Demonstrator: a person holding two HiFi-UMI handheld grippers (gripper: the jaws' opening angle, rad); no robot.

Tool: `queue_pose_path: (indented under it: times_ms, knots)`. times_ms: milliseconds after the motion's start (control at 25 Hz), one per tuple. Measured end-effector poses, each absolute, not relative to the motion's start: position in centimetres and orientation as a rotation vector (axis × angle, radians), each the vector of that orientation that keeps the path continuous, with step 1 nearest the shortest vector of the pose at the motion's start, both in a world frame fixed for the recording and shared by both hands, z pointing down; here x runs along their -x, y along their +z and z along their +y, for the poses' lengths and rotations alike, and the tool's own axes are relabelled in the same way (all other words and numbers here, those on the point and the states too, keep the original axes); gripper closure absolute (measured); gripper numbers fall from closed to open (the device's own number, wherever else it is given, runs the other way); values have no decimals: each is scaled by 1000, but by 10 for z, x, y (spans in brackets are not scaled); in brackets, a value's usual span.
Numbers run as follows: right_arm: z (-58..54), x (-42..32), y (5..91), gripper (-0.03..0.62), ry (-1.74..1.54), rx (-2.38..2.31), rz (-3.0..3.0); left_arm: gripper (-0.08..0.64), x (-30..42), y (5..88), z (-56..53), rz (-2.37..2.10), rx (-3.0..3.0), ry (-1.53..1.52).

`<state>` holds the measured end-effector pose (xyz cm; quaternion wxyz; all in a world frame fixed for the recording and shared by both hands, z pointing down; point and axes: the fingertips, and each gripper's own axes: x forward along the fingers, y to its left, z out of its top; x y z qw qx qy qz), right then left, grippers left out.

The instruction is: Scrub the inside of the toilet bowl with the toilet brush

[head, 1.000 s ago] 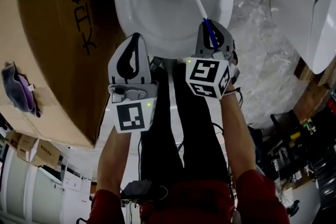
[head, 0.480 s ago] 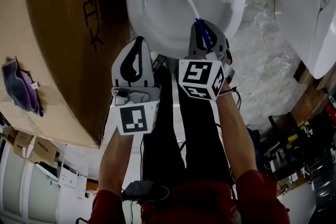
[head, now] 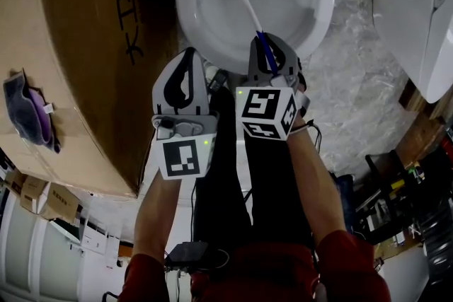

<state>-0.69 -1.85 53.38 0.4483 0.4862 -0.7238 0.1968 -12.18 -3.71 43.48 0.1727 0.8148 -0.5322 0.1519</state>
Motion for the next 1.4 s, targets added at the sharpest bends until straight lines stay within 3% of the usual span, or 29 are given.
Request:
queue_pose_path:
  times_ms: [680,1400]
  knots:
    - [70,19,537,529,555,-1100,-1813,548,117,428,-18,-1528,-2368,444]
    - [95,-52,536,531,514,-1130,-1697,548,73,414,0,-1489,-2423,423]
